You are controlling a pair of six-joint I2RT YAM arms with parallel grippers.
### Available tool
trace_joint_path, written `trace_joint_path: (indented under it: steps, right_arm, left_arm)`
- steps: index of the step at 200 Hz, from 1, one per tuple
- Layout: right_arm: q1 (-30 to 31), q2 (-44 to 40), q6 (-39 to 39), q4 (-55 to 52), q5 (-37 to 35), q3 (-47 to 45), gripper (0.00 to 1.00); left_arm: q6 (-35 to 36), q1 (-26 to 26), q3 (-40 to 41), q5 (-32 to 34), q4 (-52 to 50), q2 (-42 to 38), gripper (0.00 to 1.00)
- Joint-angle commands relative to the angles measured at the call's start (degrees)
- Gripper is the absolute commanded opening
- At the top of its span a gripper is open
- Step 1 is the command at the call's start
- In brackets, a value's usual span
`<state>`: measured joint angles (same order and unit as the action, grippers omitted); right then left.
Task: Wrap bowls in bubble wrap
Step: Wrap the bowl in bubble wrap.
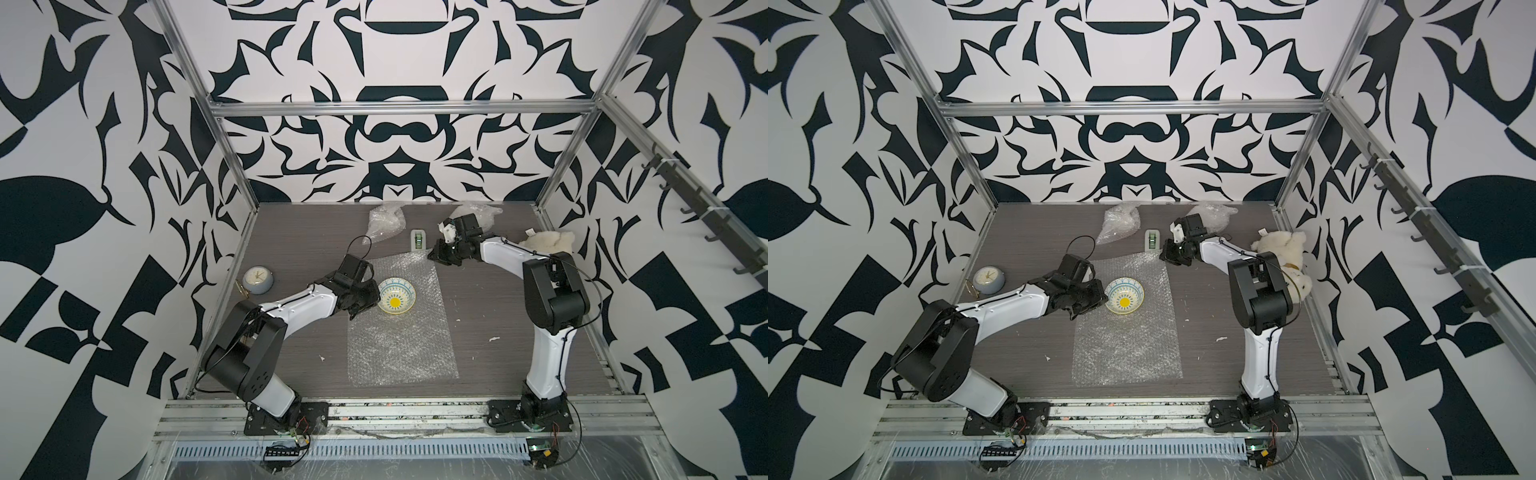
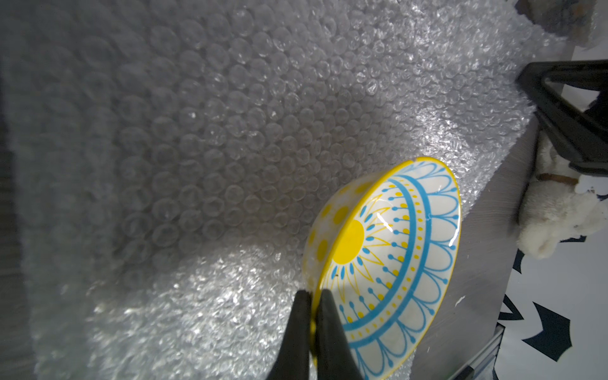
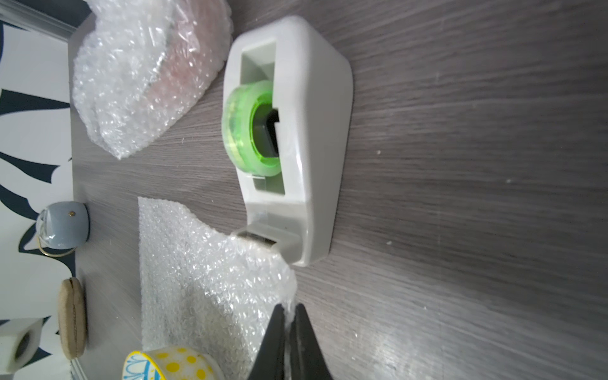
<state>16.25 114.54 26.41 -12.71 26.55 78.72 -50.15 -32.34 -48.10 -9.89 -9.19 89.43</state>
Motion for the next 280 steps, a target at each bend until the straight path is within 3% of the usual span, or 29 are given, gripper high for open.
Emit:
trace_joint_path:
  steps: [1,65,121,160,195,216,280]
  right_arm:
    - [0.23,-4.14,-1.37,-1.76,2.36,2.08,0.04]
    - [6.91,-9.43,-2.88,-6.15,5.01,3.11,0.03]
    - [15.80,-10.60,-6.35,-14.21,1.47,3.68,0.03]
    - [19.27,-8.63,-5.52,-13.31,1.77,0.72,0.03]
    - [20.50,-5.20,-3.62,-11.01,2.73,-1.06,0.03]
    - [20.90,-3.54,-2.60,-8.55,3.06,-2.93,0.03]
    - [21.55,-0.72,-4.00,-9.34,3.07,-1.80,0.03]
  left_arm:
    - [1.02,0.08,-0.24,0.20,-0.39,0.84,0.07]
    - [0.85,0.08,-0.57,0.28,-0.48,1.45,0.15]
    - [1.34,-0.24,-0.68,2.44,-0.97,-0.15,0.25]
    - [1.64,-1.56,-0.27,6.30,-1.80,-2.62,0.38]
    - [-0.06,-2.47,1.61,9.86,-0.55,-5.83,0.60]
    - [-1.40,-2.47,2.12,10.77,-0.70,-6.02,0.68]
    - [-1.18,-2.51,-0.84,8.81,0.95,2.53,0.70]
